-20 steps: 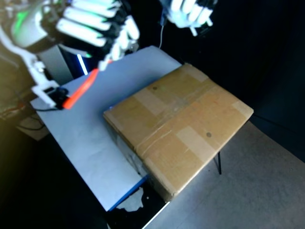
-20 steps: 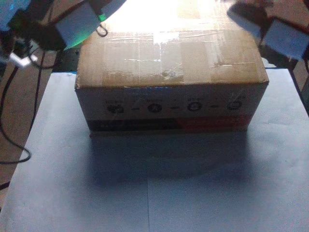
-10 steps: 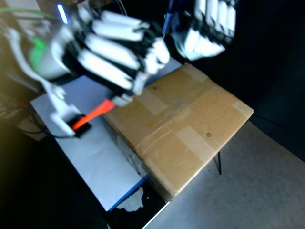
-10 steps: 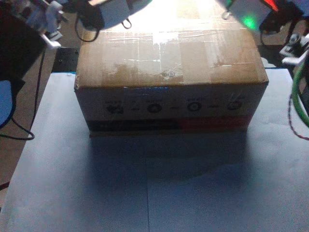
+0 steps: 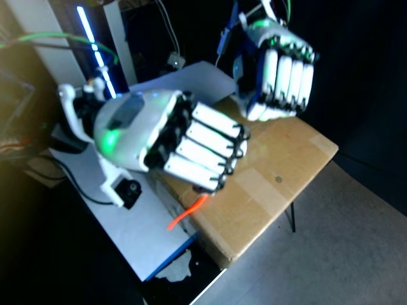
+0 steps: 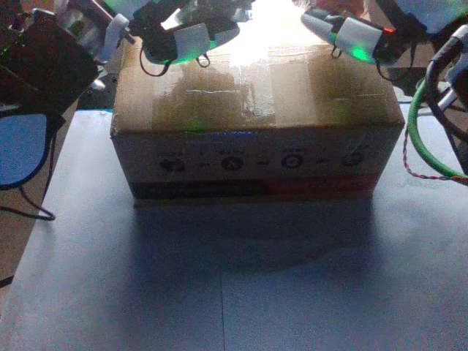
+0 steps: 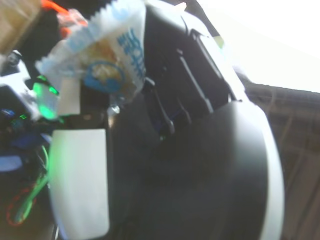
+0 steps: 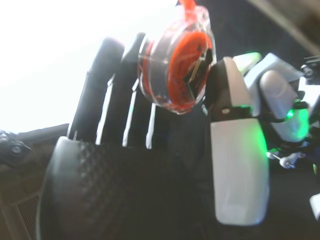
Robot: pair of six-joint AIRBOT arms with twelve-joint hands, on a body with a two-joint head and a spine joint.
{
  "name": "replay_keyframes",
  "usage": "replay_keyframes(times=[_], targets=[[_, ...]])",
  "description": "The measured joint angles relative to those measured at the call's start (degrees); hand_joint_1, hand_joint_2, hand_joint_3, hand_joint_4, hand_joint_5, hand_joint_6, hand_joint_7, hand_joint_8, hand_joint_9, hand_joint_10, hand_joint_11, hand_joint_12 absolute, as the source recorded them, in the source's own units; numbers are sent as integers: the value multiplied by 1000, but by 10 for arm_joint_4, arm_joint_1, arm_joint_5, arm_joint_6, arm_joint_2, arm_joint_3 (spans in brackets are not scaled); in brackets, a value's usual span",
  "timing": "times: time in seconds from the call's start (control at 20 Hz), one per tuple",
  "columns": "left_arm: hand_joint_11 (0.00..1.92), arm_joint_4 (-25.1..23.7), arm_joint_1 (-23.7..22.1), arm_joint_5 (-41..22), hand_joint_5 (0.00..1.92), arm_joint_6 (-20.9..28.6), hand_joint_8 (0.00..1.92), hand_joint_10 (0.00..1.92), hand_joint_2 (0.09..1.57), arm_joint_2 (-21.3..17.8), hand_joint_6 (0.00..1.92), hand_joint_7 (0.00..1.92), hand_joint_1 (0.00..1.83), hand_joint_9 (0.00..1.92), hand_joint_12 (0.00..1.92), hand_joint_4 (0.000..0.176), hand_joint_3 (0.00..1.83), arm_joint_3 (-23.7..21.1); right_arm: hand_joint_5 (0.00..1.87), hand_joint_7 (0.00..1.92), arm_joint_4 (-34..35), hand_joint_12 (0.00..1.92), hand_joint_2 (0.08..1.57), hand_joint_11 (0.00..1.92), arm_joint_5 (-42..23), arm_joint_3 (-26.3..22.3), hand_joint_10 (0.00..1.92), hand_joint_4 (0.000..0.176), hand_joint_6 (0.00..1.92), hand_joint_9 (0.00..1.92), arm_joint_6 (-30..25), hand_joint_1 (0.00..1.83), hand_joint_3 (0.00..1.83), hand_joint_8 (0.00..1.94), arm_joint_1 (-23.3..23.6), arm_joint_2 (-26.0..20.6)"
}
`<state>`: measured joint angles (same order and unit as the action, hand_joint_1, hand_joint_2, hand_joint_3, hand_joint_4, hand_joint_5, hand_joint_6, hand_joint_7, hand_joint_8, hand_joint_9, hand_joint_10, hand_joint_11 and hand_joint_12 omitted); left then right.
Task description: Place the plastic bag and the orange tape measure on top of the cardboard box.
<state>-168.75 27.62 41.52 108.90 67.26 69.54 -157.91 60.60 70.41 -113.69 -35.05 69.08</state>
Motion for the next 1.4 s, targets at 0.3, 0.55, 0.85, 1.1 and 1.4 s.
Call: replay_keyframes(times=[0.3, 0.55, 0.85, 1.1, 1.4], targets=[[620, 35, 17, -26, 632, 0, 1307, 1638, 1235, 14, 1179, 799, 1347, 734, 1750, 0, 0, 28, 864, 919, 16, 1590, 1141, 866, 31, 32, 1367, 0, 994, 889, -57, 1377, 0, 1170, -30, 33], [530, 32, 20, -26, 688, 0, 1490, 1463, 1246, 16, 1237, 782, 1184, 614, 1875, 0, 2, 28, 869, 970, 19, 1706, 1145, 824, 33, 34, 1430, 0, 1036, 878, -66, 1236, 2, 1227, -30, 37], [0, 33, 32, -33, 606, 1, 14, 232, 942, 16, 1, 505, 920, 303, 1220, 0, 0, 23, 464, 522, 6, 1458, 905, 256, 1, 19, 771, 0, 571, 390, -89, 826, 0, 362, -34, 38], [0, 40, 36, -29, 428, 2, 2, 107, 931, 16, 4, 362, 828, 232, 1030, 0, 4, 22, 355, 416, -9, 1579, 897, 0, -21, 9, 1046, 0, 421, 42, -90, 691, 0, 162, -35, 26], [0, 48, 44, -30, 445, 4, 4, 41, 937, 14, 10, 357, 843, 253, 990, 0, 0, 18, 364, 322, -34, 871, 851, 0, -63, 1, 295, 8, 148, 144, -95, 685, 0, 0, -27, 18]])
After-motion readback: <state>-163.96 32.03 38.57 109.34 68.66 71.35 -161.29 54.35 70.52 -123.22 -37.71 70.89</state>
